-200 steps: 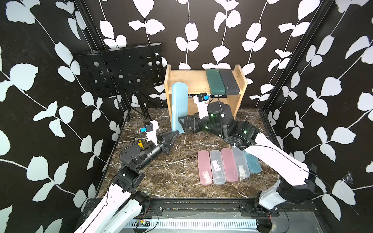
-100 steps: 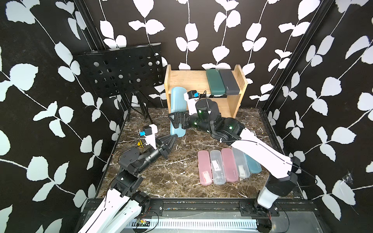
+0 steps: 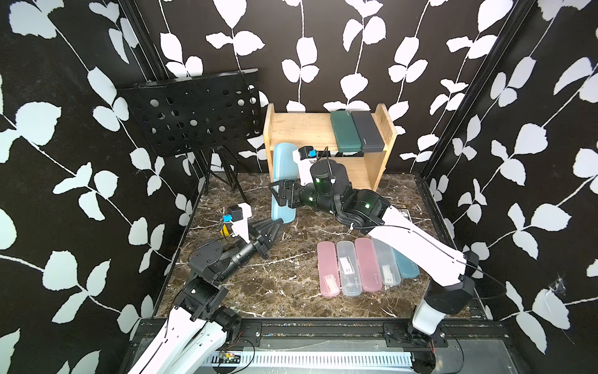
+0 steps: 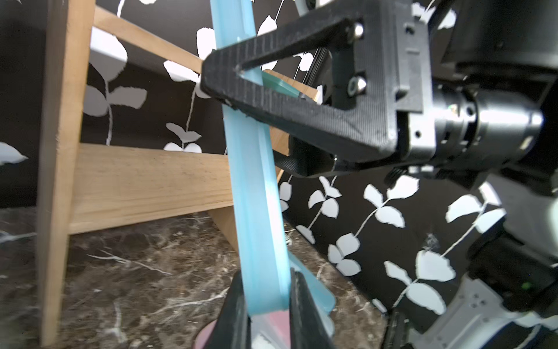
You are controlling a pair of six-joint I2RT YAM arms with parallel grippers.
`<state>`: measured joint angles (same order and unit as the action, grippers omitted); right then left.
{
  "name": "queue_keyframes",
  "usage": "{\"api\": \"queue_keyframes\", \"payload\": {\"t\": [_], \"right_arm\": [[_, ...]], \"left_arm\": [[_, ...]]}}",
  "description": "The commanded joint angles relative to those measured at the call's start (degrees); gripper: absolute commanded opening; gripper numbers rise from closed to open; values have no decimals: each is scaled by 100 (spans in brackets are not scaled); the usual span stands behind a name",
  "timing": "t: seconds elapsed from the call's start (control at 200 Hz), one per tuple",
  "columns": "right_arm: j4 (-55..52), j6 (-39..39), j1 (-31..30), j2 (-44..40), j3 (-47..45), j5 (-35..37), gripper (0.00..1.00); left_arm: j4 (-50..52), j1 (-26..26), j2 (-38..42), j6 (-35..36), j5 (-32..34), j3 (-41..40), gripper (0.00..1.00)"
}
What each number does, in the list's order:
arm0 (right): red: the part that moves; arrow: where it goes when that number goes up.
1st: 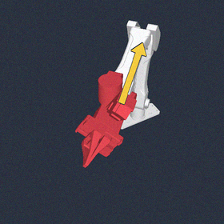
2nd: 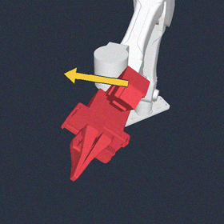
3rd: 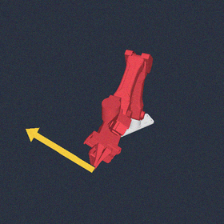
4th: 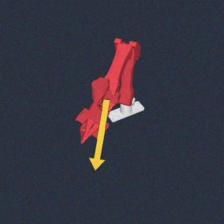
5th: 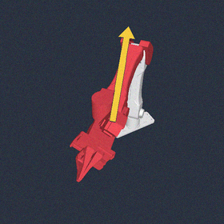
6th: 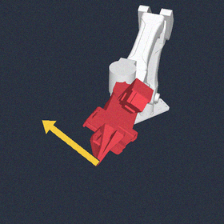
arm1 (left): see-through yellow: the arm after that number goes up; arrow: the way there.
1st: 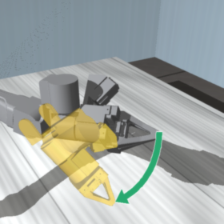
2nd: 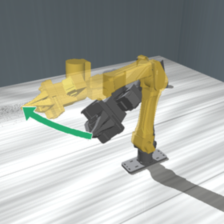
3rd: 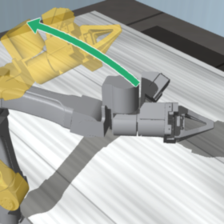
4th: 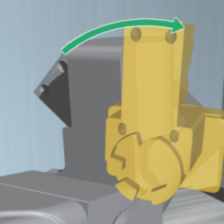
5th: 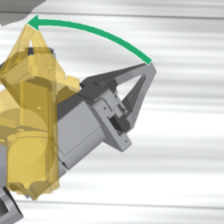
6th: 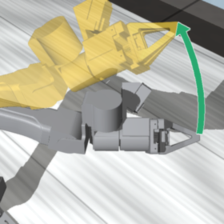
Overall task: Remove the pencil cases from the shelf
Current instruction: Pick up the pencil case from the shelf, then place the pencil case at the center of the board.
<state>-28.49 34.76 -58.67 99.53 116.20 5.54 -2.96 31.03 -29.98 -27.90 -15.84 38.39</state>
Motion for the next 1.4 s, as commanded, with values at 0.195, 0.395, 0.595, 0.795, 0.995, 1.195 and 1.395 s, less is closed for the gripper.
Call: {"api": "queue_keyframes", "payload": {"t": [0.195, 0.395, 0.595, 0.795, 0.995, 1.195, 1.395], "right_arm": [[-388, 0, 24, -645, -461, 732, 75], [-544, 47, 25, -962, -1223, 829, 72], [-379, 509, 26, -1306, -2766, 679, 69], [-99, 1144, -171, -1376, -3968, 521, 68], [386, 1797, -359, -1027, -4713, 316, 69], [406, 2109, -566, 1, -4316, 120, 73], [253, 2207, -593, 497, -4156, 304, 73]], "left_arm": [[1060, -26, 399, 458, 1136, 304, 97], [1773, -29, 789, 565, 2105, 319, 99], [2722, -23, 981, 604, 3512, 530, 99], [3060, -26, 876, 812, 3865, 696, 99], [3091, -27, 722, 692, 3767, 648, 99], [3038, -26, 518, 534, 3566, 465, 99], [3047, -28, 312, 496, 3413, 465, 99]]}}
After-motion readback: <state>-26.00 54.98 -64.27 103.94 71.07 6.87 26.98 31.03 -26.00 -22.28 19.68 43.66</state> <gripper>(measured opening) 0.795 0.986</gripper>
